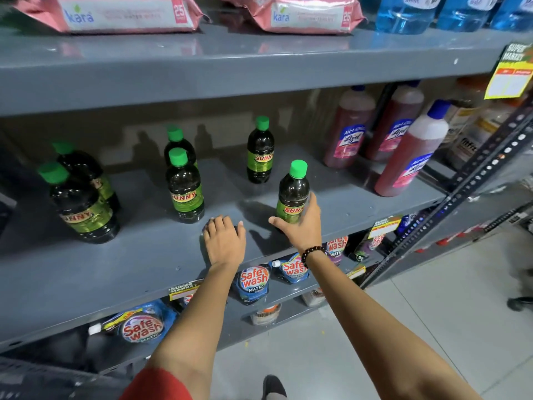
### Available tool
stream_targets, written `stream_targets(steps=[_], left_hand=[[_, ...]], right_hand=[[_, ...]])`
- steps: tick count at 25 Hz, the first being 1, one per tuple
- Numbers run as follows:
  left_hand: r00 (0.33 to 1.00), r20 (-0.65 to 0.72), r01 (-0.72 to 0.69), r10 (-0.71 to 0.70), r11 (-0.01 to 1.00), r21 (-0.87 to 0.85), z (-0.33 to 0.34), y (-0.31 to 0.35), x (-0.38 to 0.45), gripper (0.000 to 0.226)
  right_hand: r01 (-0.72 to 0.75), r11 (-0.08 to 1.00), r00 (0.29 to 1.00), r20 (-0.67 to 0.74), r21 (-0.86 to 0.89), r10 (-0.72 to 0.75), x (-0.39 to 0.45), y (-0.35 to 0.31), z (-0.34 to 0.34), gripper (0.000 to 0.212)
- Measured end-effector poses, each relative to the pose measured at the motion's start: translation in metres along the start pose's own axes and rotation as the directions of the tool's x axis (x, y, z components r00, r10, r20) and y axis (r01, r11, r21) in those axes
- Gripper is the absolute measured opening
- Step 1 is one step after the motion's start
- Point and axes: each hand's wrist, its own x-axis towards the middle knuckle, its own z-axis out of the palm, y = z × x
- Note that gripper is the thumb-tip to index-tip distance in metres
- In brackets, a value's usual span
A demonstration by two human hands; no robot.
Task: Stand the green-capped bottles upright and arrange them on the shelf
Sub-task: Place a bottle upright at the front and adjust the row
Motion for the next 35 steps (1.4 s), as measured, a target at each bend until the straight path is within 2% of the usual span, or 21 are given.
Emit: stream_targets(steps=[1,3,4,6,8,10,13,18,19,21,23,25,30,35], left_hand=[[1.000,-0.024,-0.006,0.005,1.000,-0.029,-0.004,-0.006,-0.005,0.037],[0.996,-0.086,-0.022,0.017,0.998,-0.055,-0.013,-0.026,-0.014,0.033],[0.994,-0.110,-0.020,0.014,0.999,-0.050,-0.019,-0.039,-0.019,0.032],[0.991,-0.131,-0.005,0.000,0.999,-0.036,-0.032,-0.064,-0.024,0.032],[0.990,-0.135,0.030,-0.031,1.000,-0.008,-0.048,-0.092,-0.027,0.034],[0.988,-0.141,0.071,-0.068,0.997,0.019,-0.062,-0.116,-0.028,0.035],[0.985,-0.134,0.118,-0.111,0.992,0.046,-0.074,-0.147,-0.028,0.035],[0.983,-0.125,0.144,-0.136,0.988,0.062,-0.079,-0.173,-0.027,0.035],[0.984,-0.118,0.143,-0.134,0.988,0.066,-0.079,-0.175,-0.027,0.036],[0.987,-0.110,0.126,-0.117,0.989,0.076,-0.077,-0.176,-0.026,0.037],[0.987,-0.114,0.125,-0.116,0.989,0.079,-0.076,-0.176,-0.026,0.038],[0.986,-0.114,0.128,-0.119,0.989,0.077,-0.077,-0.177,-0.026,0.039],[0.986,-0.110,0.131,-0.124,0.989,0.062,-0.077,-0.176,-0.028,0.038],[0.989,-0.095,0.124,-0.117,0.989,0.076,-0.077,-0.177,-0.029,0.039]], right_hand=[[-0.007,1.000,0.995,-0.100,-0.009,0.006,-0.011,0.005,0.004,0.093],[0.017,1.000,0.952,-0.306,0.009,-0.014,-0.038,0.012,0.017,0.069],[0.041,0.999,0.936,-0.351,0.017,-0.033,-0.050,0.012,0.027,0.057],[0.080,0.997,0.940,-0.335,0.011,-0.071,-0.067,0.008,0.048,0.039],[0.138,0.990,0.963,-0.234,0.014,-0.131,-0.079,-0.008,0.073,0.031],[0.191,0.981,0.977,-0.090,-0.011,-0.191,-0.083,-0.033,0.099,0.033],[0.153,0.988,0.983,0.104,-0.005,-0.151,-0.075,-0.076,0.137,0.063],[0.004,0.995,0.985,0.168,0.101,-0.021,-0.047,-0.129,0.169,0.104],[-0.023,0.994,0.983,0.186,0.105,0.003,-0.042,-0.132,0.171,0.103],[-0.034,0.997,0.980,0.199,0.070,0.020,-0.035,-0.134,0.173,0.086],[0.004,1.000,0.984,0.175,0.030,-0.009,-0.035,-0.132,0.170,0.062],[0.045,0.999,0.988,0.149,0.006,-0.045,-0.042,-0.126,0.164,0.053],[0.138,0.989,0.983,0.114,0.044,-0.143,-0.081,-0.100,0.142,0.050],[0.192,0.981,0.978,0.078,0.029,-0.194,-0.111,-0.084,0.127,0.060]])
